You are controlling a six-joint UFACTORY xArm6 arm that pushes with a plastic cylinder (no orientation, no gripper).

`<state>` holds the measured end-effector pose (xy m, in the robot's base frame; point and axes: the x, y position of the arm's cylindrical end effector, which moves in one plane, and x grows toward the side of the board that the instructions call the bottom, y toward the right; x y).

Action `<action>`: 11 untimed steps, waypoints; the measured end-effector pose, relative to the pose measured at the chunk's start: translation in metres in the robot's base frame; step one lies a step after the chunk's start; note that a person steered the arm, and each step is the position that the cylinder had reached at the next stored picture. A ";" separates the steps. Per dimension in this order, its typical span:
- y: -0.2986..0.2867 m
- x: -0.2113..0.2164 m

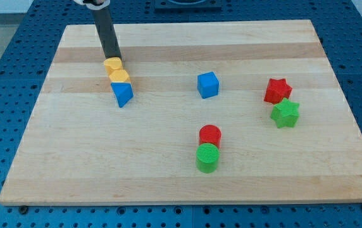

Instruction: Place the arm left to the red star

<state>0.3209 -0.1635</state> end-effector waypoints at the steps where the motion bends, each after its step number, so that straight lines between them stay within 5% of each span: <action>1: 0.000 0.003; 2: 0.007 0.002; 5: 0.187 0.011; 11: 0.275 0.089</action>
